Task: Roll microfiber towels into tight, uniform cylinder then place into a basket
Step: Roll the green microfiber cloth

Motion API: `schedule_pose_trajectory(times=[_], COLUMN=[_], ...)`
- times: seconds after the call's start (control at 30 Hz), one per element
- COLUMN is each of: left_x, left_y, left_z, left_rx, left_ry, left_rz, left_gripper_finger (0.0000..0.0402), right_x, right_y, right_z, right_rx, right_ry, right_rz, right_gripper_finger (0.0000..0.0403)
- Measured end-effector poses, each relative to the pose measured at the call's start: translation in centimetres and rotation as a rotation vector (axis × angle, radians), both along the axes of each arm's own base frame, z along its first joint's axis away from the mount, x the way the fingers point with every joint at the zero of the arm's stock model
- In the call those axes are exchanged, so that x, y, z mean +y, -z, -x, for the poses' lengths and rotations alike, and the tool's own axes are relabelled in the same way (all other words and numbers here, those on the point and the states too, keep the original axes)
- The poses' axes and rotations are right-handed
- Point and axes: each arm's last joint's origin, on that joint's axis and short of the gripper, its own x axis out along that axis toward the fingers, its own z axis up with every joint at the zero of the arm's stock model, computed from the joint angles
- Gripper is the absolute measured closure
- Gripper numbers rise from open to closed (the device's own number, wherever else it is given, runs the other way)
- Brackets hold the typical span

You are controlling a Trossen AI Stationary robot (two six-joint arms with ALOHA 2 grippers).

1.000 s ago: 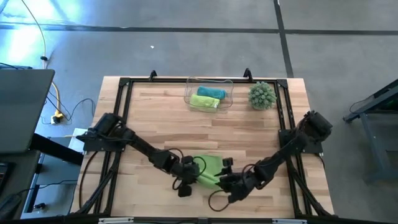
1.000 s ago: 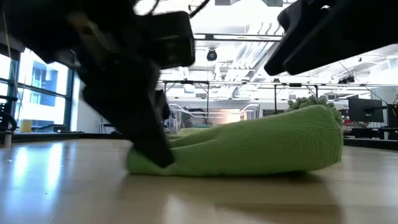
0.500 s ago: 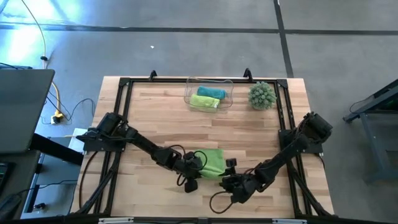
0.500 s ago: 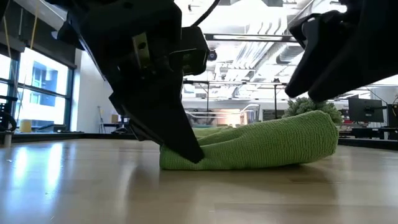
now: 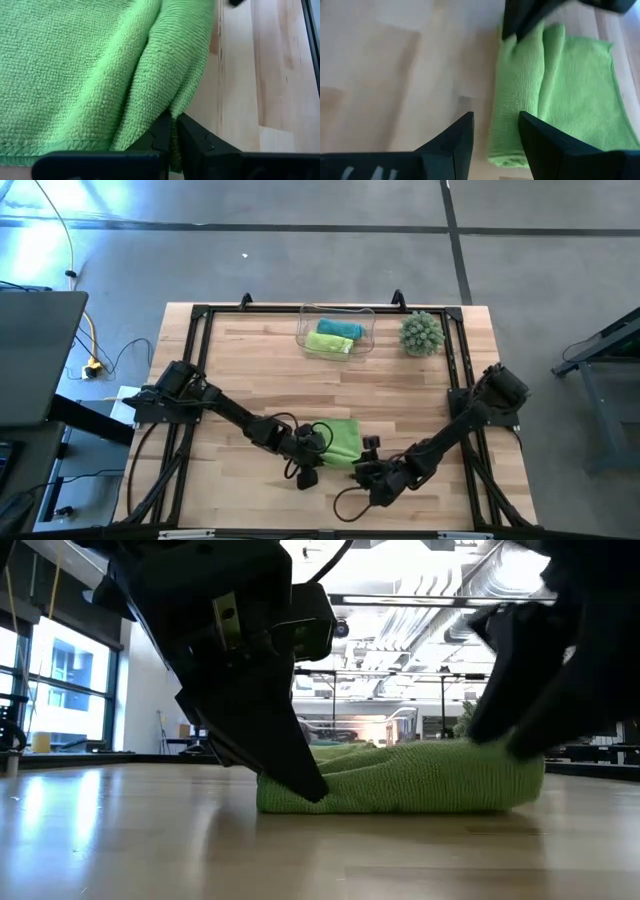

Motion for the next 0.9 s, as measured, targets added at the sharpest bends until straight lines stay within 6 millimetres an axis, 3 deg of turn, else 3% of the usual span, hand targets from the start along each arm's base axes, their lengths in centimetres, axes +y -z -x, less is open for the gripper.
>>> schedule_pose_trajectory(times=[0.4, 0.67, 0.9], left_x=[0.0, 0.2, -0.4], left_y=[0.0, -1.5, -4.7], left_z=[0.0, 0.4, 2.4], left_rx=[-0.001, -0.001, 0.059], left_ry=[0.0, 0.0, 0.114], left_rz=[0.001, -0.014, -0.028], left_gripper_finger=[0.0386, 0.034, 0.0293], right_x=[-1.9, -2.3, -2.4], right_y=[1.4, 2.9, 3.0], right_z=[-1.0, -1.6, -1.6], right_rx=[0.064, 0.13, 0.163], right_ry=[0.071, 0.12, 0.131], right_rz=[0.031, -0.061, -0.102], right_gripper_finger=[0.0254, 0.0257, 0.0331])
